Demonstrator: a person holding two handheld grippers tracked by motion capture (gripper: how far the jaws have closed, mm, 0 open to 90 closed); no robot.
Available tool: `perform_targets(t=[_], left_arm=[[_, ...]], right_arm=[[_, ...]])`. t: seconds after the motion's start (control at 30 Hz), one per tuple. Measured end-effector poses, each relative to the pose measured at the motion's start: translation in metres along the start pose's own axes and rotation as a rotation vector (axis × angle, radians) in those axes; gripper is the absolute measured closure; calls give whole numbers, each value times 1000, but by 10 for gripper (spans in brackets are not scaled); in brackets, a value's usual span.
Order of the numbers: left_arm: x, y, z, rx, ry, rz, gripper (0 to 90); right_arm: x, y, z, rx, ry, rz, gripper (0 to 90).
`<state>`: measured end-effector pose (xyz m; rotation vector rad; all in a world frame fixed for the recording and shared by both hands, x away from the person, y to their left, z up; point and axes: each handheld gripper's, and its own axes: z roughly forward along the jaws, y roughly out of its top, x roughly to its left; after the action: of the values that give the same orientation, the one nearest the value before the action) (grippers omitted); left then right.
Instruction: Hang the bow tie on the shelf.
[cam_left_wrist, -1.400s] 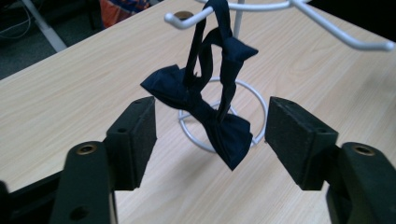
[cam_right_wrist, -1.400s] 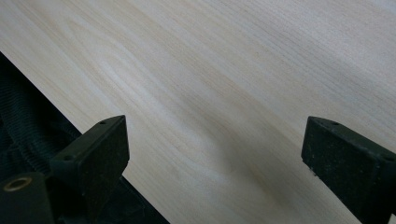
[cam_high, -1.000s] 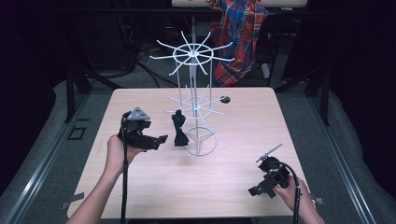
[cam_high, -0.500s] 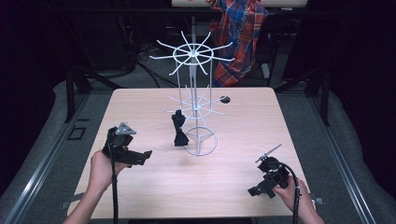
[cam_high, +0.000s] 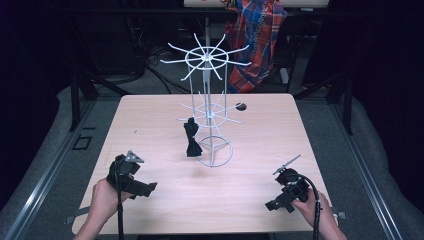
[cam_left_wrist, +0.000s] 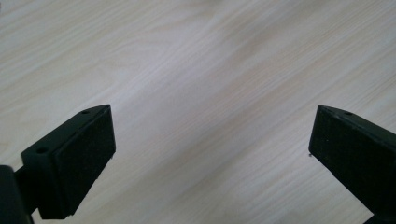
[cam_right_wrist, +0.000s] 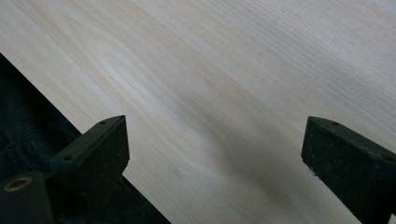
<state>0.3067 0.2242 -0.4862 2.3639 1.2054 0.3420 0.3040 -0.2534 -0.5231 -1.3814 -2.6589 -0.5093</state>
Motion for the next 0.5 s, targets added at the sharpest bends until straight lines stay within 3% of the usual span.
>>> perform_targets(t=[0.1, 0.13, 0.33, 0.43, 0.5], left_arm=[[0, -8, -1, 5, 12, -5, 5], [0, -11, -1, 5, 12, -12, 5], [4, -25, 3, 12, 9, -29, 4], [5, -29, 7, 22, -5, -21, 4], [4, -29, 10, 34, -4, -6, 4]], right_arm=[[0, 0, 1, 25, -16, -16, 90], [1, 0, 3, 4, -1, -5, 90], [1, 0, 1, 6, -6, -14, 90], [1, 0, 2, 18, -20, -31, 91], [3, 1, 3, 6, 0, -18, 92]])
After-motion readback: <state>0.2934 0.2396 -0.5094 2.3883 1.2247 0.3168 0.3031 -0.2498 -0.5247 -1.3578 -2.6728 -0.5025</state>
